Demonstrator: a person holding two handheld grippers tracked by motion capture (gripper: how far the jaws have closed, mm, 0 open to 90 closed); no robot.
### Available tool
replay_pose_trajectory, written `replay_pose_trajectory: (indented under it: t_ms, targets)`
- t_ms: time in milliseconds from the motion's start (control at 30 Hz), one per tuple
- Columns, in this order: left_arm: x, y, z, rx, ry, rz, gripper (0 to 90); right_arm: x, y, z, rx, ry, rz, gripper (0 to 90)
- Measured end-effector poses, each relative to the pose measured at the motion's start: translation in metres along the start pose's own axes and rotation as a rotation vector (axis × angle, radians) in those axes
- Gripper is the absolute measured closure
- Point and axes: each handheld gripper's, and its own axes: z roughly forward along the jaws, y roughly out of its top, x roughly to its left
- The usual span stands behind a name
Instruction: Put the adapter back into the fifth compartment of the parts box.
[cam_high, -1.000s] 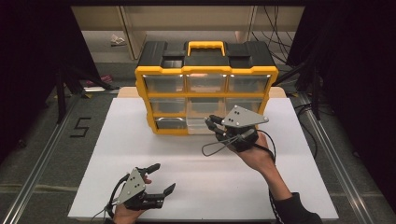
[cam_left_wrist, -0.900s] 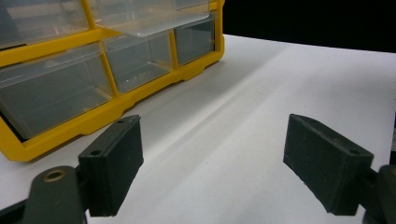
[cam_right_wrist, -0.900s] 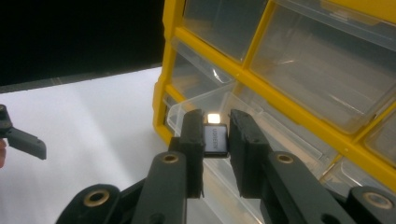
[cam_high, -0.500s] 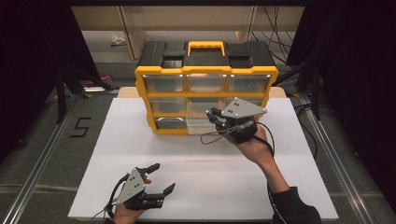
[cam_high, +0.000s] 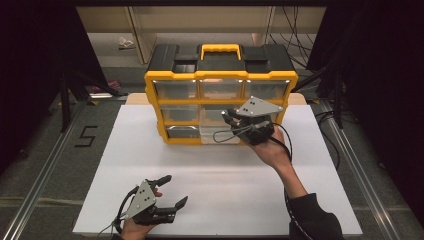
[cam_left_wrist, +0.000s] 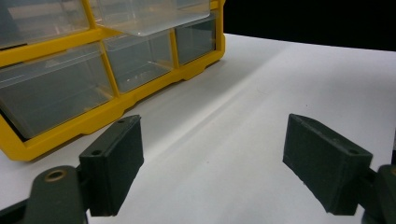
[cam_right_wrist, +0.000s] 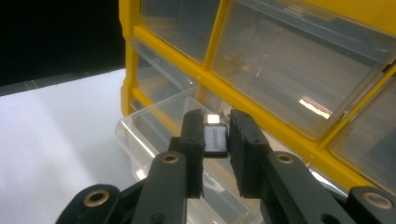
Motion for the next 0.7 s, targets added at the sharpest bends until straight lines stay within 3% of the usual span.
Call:
replay_pose_trajectory:
  t_ms: [500,700]
  targets:
    - [0.000,0.000,0.000,0.003,-0.002,0.002,19.6,-0.007,-0.001,0.012,0.038,-0.017,0.022,75.7]
    - [0.000,0.000,0.000,0.002,-0.001,0.003,19.6,-0.009,-0.002,0.014,0.047,-0.003,0.046,62.0]
